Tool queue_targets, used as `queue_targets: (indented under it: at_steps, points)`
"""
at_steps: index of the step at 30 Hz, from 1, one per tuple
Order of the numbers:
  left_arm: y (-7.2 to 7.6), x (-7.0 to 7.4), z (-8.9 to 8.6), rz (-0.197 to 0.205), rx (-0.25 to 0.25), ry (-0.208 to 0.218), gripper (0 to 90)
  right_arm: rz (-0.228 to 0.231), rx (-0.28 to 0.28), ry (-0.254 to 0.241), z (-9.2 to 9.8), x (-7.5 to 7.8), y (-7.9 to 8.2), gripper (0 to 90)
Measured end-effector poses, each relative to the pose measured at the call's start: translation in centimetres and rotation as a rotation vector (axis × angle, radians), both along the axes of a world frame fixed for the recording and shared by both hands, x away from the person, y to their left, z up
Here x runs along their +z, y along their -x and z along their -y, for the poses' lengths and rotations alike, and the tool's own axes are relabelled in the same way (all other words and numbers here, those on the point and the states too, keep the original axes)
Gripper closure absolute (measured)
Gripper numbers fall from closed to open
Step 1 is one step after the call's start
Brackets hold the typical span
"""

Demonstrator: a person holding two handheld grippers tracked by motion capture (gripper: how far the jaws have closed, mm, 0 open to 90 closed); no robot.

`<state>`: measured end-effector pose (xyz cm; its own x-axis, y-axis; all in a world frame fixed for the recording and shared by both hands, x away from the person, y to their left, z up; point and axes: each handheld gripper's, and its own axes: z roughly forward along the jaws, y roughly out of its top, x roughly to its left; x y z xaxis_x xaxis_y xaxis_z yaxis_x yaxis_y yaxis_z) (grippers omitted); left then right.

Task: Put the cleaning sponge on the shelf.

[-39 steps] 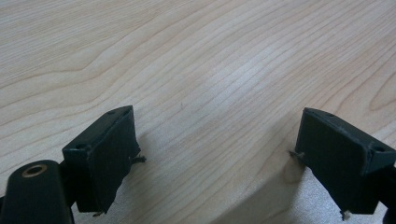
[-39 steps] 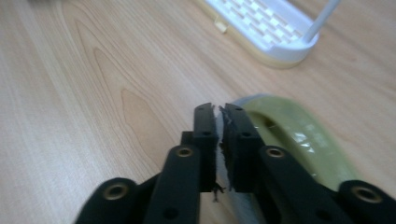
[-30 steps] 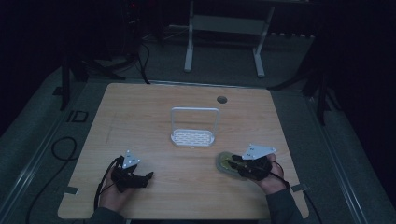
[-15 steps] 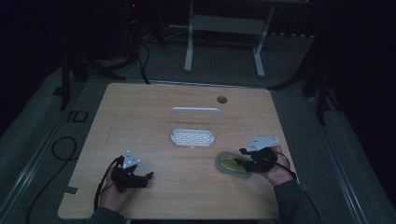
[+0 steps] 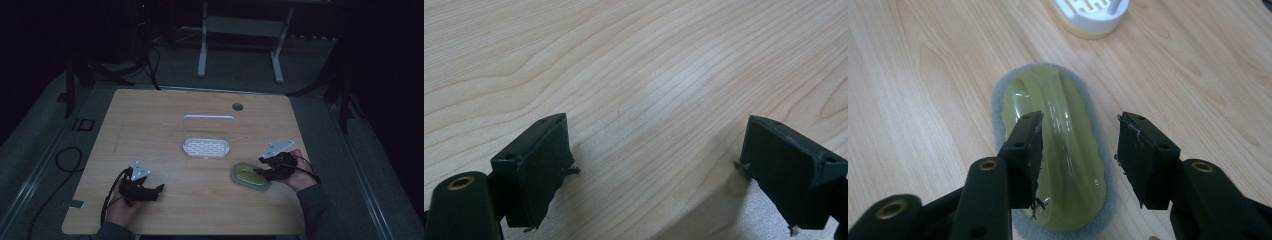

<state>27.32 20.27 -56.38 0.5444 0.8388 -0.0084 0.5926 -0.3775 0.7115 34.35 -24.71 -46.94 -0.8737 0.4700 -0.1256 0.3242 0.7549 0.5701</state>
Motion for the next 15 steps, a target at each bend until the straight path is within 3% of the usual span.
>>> queue_targets:
  at_steps: [15]
  points:
    - [0.0,0.0,0.0,0.001,-0.001,-0.002,12.8,-0.049,0.085,0.114,-1.5,0.0,-0.7,58.7]
